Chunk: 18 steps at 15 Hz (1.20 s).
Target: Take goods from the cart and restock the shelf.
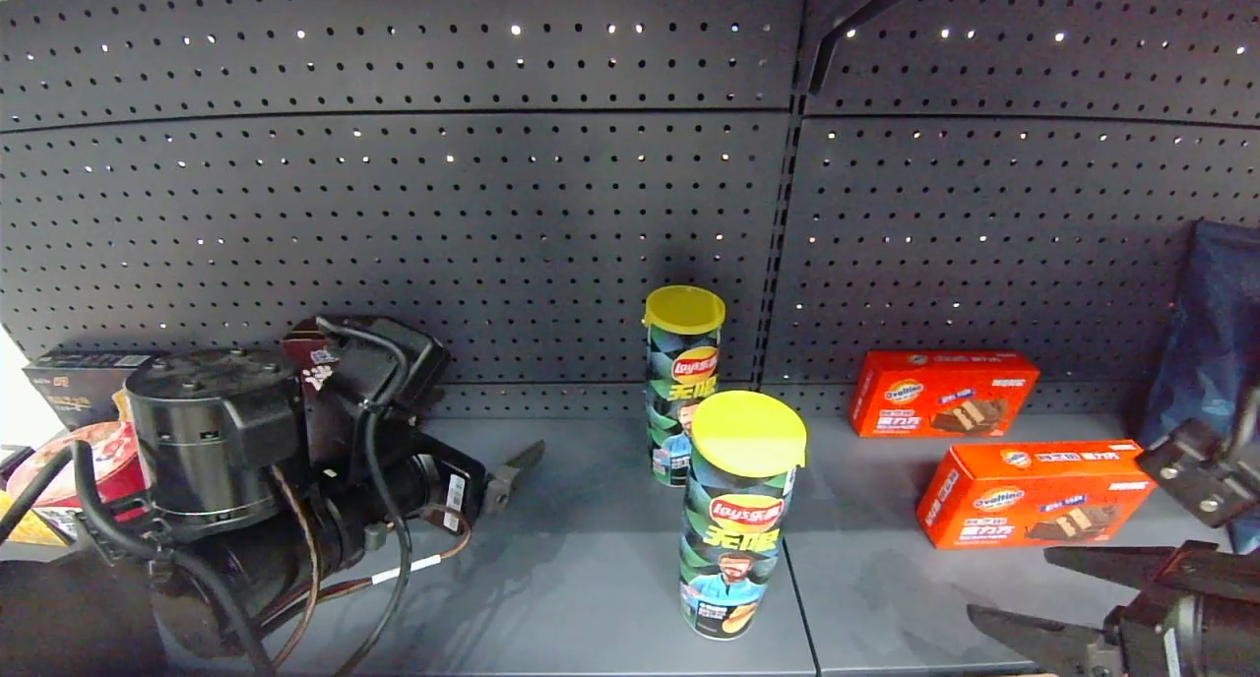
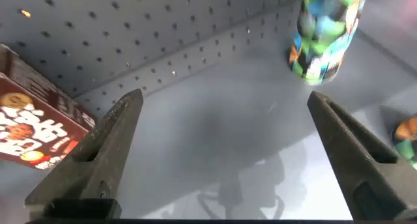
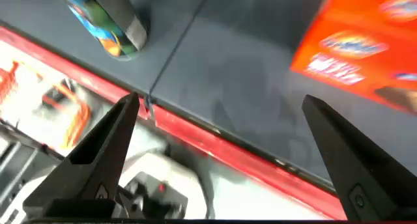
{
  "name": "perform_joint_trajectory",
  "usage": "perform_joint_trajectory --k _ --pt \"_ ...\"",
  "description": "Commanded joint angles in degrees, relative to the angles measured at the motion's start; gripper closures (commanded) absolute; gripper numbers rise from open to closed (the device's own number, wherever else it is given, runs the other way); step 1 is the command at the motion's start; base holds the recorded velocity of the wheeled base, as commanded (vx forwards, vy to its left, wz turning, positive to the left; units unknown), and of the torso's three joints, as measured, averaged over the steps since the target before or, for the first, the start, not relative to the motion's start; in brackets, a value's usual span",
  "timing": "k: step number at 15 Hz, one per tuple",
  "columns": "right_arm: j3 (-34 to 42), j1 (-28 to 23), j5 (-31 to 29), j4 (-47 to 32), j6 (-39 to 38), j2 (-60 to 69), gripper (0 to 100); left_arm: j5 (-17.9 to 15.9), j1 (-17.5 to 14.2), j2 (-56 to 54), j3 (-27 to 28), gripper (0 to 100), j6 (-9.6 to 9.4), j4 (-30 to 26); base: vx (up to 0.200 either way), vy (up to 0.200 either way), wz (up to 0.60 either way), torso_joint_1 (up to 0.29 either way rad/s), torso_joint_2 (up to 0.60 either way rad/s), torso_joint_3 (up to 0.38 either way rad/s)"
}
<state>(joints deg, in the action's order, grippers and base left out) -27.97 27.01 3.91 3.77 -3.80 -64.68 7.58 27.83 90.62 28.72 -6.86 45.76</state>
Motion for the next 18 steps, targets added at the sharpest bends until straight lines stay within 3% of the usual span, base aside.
perform_joint_trajectory --k 1,5,8,18 --pt "0.19 1.20 -0.13 0.45 -0.15 -6.68 0 -0.02 0.21 0.87 -0.33 0 -0.08 0.03 0.000 0.000 0.00 0.000 0.00 0.000" --pt "-9.04 7.61 -7.69 0.36 -0.42 -14.07 0 -0.11 2.32 3.77 -0.60 0 0.27 2.49 0.000 0.000 0.00 0.000 0.00 0.000" --pt "-10.97 7.97 -7.69 0.63 -0.68 -17.67 0 -0.38 2.40 3.42 -3.94 0 0.18 2.58 0.000 0.000 0.00 0.000 0.00 0.000" --pt "-18.62 8.05 -7.96 0.80 -0.68 -26.81 0 -0.64 3.19 5.79 -2.88 0 -0.87 2.66 0.000 0.000 0.00 0.000 0.00 0.000"
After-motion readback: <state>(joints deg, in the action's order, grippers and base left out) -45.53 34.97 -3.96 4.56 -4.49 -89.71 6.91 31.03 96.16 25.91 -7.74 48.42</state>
